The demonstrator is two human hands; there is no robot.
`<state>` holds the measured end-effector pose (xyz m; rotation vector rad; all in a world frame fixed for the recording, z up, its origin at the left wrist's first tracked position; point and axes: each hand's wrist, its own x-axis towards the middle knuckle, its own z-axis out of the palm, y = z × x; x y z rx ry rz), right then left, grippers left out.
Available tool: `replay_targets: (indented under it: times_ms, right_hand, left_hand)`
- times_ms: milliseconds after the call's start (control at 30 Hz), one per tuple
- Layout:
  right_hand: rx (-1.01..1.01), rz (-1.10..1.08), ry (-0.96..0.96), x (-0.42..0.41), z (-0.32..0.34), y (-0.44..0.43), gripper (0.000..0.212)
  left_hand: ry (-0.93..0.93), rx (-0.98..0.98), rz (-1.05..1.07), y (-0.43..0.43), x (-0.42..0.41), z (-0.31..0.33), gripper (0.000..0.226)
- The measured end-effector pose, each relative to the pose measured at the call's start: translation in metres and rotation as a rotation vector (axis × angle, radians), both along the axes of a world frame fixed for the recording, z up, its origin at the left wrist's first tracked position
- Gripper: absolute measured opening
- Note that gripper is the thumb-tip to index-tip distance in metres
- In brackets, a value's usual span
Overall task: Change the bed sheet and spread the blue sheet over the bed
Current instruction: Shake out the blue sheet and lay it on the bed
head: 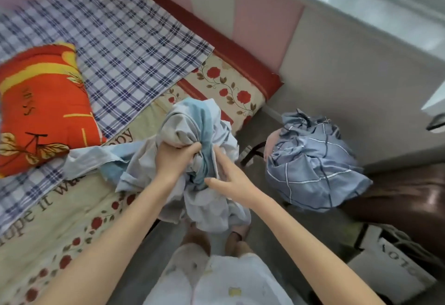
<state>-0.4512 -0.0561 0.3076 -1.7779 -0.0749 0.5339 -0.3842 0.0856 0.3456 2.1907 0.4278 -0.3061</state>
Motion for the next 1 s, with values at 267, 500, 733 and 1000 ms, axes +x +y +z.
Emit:
replay_targets:
  times_ms: [267,500,733,1000]
  right_hand:
    - [-0.894,-0.569,0.397,0.013,-0.138,-0.162,0.129]
    - [-1.03,-0.449,0.644,0.016,-0.243,-0.238,0.142]
    - [-0.939,-0.679,0.666,0.023,-0.253,-0.273,0.04]
    - [-0.901,-0.729,0.334,0.072,-0.102,-0.231,0.02]
  left_hand:
    - [0.063,0.111,-0.099,-0.053,0.015,-0.055,0.029]
    - [0.1,0.147,-0.173,-0.096,0.018,-0.114,0.028]
    - [0.074,0.163,-0.206,-0.095,0.025,-0.127,0.025]
    - [0.108,0.068,-0.106,-0.048,0.048,-0.081,0.023]
